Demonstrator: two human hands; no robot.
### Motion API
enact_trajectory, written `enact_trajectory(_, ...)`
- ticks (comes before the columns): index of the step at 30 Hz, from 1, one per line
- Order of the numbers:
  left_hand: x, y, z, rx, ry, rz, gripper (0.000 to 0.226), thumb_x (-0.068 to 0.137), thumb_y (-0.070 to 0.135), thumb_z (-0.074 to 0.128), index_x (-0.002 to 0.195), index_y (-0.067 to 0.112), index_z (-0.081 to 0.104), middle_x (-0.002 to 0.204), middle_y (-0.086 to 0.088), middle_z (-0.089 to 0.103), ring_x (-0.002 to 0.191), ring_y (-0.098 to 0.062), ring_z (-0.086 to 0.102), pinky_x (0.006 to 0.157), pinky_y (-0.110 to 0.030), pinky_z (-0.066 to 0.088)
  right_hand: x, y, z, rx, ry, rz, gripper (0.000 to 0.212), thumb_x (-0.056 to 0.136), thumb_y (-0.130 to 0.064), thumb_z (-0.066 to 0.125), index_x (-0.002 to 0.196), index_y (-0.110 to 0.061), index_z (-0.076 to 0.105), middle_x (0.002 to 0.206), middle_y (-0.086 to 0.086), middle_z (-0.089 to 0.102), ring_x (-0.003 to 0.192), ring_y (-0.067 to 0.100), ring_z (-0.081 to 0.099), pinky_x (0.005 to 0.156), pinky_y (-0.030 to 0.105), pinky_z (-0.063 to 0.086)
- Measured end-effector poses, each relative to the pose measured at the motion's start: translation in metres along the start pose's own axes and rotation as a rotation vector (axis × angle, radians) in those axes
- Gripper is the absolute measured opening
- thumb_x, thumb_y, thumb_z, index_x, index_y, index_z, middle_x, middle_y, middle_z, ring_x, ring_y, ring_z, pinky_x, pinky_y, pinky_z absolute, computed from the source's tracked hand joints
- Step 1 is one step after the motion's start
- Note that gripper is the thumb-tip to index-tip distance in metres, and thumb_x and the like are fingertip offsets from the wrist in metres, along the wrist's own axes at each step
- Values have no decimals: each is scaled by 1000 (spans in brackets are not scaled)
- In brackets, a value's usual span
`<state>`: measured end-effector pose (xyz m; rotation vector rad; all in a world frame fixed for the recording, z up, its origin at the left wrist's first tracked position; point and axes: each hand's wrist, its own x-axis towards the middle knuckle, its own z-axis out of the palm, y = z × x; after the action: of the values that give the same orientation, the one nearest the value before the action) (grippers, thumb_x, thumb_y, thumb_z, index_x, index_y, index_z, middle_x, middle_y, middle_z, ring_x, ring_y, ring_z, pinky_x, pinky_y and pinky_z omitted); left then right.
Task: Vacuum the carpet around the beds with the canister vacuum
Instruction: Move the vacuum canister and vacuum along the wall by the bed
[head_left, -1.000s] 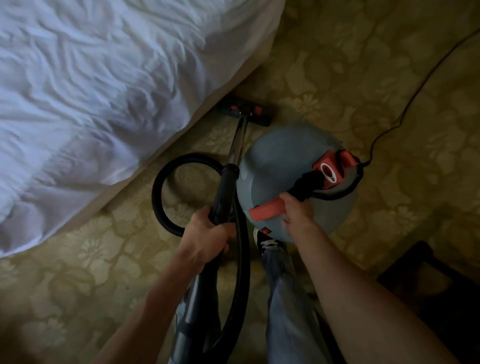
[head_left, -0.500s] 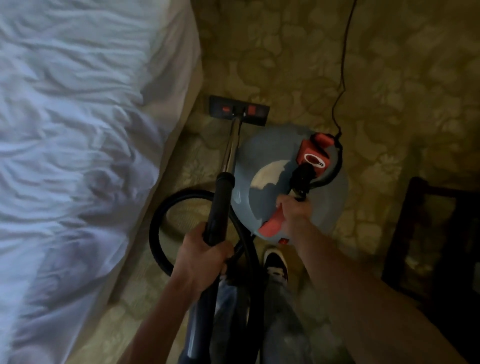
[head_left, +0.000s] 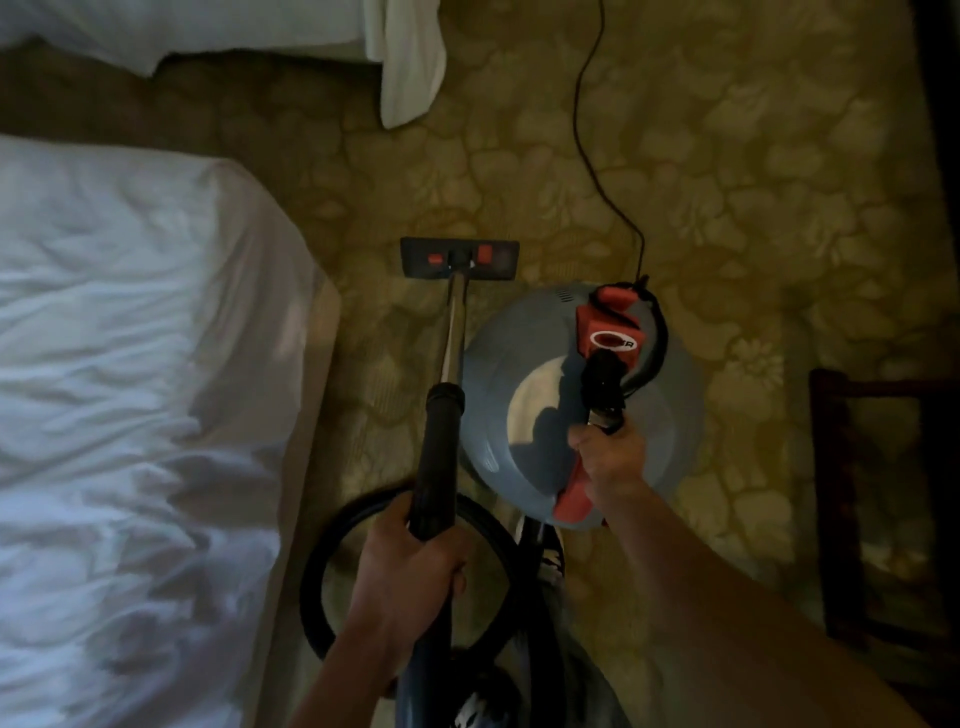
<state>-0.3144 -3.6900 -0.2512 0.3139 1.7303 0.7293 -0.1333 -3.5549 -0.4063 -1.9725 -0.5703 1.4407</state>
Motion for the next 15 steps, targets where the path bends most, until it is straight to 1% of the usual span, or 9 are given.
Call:
enact_trajectory(3,34,40,15,17,-5,28,35,65,17,70,94,1,61,58,-7,57,53,-21,55,56,-36,48,42,-41,7,-37,-24,-49,32,79,15,67,105,-4,66,79,1,59,74,20,54,61,29,43)
enact_trajectory(5,58,69,27,2,3,33,23,76,8,73,95,1,61,58,-6,57,52,-20,55,53,-33,47,69,-70,13,-53,-45,-63,34,80,14,67,107,-6,66,79,1,60,71,18,55,59,28,42)
enact_trajectory(7,82,100,41,-2,14,37,17,80,1,71,94,2,61,56,-6,57,52,-20,55,54,-33,47,97,-100,19,-63,-60,-43,36,80,14,67,110,-5,67,81,3,61,72,20,56,60,29,43)
enact_trajectory(10,115,150,60,5,28,50,15,80,1,70,92,3,61,56,-8,58,51,-19,55,53,-33,48,132,-136,30,-74,-83,-46,36,78,14,68,109,-3,66,82,4,60,76,25,55,62,32,42)
enact_trajectory(11,126,167,66,4,26,53,15,80,0,70,92,3,61,57,-8,58,50,-19,55,51,-32,48,140,-149,34,-83,-87,-45,37,75,10,71,110,-3,66,84,6,61,77,26,56,64,34,43)
enact_trajectory(13,146,200,77,7,15,60,14,80,-1,69,91,1,60,58,-8,57,49,-18,54,49,-28,48,160,-173,43,-97,-85,-49,48,67,-1,74,115,-4,67,92,9,65,82,28,59,69,37,46)
enact_trajectory(15,167,232,87,-3,15,70,11,81,-3,67,90,-1,60,57,-7,56,47,-16,54,45,-24,48,181,-196,55,-107,-93,-42,48,69,1,74,117,-5,67,96,11,66,85,32,63,71,40,51)
